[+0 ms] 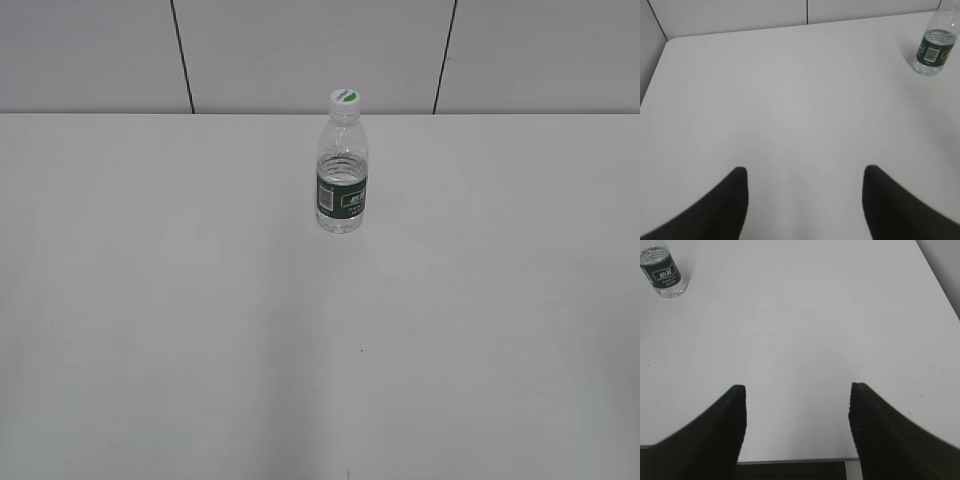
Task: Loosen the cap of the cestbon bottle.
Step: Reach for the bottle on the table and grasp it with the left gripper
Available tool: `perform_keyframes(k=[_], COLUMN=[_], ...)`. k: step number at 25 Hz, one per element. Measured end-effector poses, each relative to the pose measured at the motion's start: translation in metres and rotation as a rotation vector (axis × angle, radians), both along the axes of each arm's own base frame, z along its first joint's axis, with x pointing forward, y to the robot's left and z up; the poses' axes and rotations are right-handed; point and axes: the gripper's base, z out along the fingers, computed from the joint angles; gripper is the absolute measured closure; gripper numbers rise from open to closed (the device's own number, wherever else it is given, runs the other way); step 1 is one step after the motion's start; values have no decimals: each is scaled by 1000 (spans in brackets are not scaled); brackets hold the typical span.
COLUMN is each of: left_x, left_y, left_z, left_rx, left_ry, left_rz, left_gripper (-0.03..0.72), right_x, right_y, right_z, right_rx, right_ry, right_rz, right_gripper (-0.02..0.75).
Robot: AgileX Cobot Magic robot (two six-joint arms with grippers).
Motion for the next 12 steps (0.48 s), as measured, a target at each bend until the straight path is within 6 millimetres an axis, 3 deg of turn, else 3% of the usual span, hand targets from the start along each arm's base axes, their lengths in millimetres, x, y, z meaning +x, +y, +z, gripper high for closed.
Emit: perform_keyframes(k=[12], left_x=[0], left_y=[0], left_z=[0], left_rx=[0], left_ry=[0], left_rz=[0], left_gripper=[253], right_x=[0], right_y=[0], right_z=[0], right_rx=[0], right_ry=[0], right_rz=[0], right_gripper=[239])
